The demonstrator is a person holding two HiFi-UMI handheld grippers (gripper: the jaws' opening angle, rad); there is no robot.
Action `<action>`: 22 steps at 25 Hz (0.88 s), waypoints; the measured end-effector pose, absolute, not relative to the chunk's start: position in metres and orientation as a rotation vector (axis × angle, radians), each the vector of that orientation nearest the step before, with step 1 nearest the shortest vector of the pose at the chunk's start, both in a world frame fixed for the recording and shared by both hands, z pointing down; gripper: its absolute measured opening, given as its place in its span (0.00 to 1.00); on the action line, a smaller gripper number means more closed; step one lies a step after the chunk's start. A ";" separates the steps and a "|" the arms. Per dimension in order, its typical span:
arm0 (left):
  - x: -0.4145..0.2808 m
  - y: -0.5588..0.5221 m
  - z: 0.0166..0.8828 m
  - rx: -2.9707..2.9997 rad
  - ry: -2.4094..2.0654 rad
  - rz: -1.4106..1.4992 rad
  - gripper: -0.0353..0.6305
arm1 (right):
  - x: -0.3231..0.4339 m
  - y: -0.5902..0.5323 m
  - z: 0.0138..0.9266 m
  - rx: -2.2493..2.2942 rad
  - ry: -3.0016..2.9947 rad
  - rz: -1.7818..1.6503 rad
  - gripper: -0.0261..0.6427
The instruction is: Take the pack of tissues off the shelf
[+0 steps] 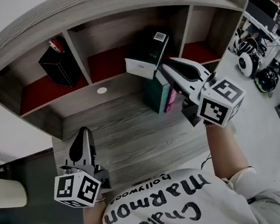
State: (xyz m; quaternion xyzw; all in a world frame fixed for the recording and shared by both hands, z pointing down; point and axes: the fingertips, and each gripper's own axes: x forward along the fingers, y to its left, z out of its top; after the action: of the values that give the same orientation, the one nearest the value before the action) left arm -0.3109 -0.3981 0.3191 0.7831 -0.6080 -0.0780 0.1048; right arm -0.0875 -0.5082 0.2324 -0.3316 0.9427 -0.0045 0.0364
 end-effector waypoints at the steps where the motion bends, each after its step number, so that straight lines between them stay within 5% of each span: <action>1: -0.314 -0.401 0.321 2.306 -1.795 -0.222 0.08 | -0.091 -0.510 0.231 -1.016 2.913 0.024 0.16; 7: -0.327 -0.416 0.334 2.286 -1.783 -0.207 0.08 | -0.106 -0.519 0.238 -1.157 3.059 0.410 0.23; 10: -0.326 -0.424 0.338 2.291 -1.754 -0.208 0.08 | -0.115 -0.520 0.244 -1.237 3.123 0.678 0.37; 22: -0.328 -0.440 0.340 2.283 -1.728 -0.239 0.08 | -0.135 -0.528 0.276 -1.422 3.151 1.477 0.62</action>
State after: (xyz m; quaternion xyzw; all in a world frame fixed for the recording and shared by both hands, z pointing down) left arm -0.3284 -0.4398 0.3399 0.7875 -0.5960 -0.0825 0.1338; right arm -0.1346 -0.5276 0.2760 -0.3603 0.7985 0.3744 -0.3039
